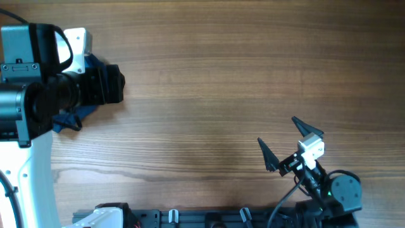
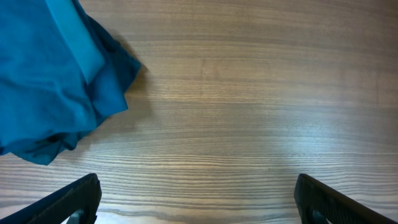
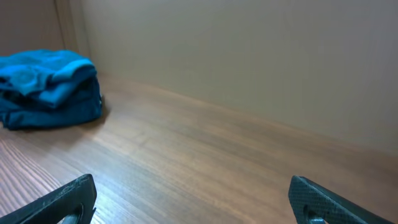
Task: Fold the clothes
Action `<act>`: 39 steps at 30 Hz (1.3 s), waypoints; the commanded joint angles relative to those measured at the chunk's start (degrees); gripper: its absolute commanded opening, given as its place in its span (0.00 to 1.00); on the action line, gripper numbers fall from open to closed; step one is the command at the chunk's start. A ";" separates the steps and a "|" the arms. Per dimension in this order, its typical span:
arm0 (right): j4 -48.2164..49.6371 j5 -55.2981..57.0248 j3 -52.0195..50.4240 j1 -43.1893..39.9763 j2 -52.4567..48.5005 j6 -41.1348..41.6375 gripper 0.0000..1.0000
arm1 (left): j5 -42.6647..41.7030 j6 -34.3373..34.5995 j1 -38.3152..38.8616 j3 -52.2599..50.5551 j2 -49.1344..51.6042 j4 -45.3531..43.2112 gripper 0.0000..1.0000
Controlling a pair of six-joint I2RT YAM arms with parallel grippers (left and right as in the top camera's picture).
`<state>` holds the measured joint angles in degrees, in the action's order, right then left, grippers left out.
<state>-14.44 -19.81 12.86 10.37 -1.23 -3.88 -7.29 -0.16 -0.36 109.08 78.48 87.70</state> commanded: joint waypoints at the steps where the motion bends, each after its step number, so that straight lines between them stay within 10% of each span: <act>1: 0.50 0.55 -3.65 0.26 1.05 1.49 1.00 | 0.35 -0.90 0.37 -0.11 -0.37 0.04 1.00; 34: 3.41 0.13 -7.96 0.28 0.81 2.40 1.00 | 0.33 -0.90 0.52 -0.22 -4.11 0.04 1.00; 39: 3.41 0.13 -7.96 0.28 0.81 2.40 1.00 | -0.04 -0.90 0.52 -8.11 -14.60 -14.47 1.00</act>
<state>-11.11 -19.84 4.62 10.37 -1.10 -2.59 -7.11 -0.19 -0.25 106.65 72.16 81.43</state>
